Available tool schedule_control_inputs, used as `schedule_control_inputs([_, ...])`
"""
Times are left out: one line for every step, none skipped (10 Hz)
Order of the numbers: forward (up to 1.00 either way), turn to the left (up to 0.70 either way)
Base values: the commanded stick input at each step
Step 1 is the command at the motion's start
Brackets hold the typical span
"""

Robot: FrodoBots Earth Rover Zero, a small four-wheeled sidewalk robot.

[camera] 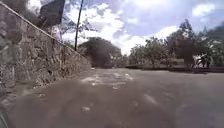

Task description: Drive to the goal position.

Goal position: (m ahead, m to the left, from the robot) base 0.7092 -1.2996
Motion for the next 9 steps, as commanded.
schedule_control_inputs([0.50,0.00])
schedule_control_inputs([0.50,0.00])
schedule_control_inputs([0.50,0.00])
schedule_control_inputs([0.50,0.00])
schedule_control_inputs([0.50,0.00])
schedule_control_inputs([0.50,0.00])
schedule_control_inputs([0.50,0.00])
schedule_control_inputs([0.50,0.00])
schedule_control_inputs([0.50,0.00])
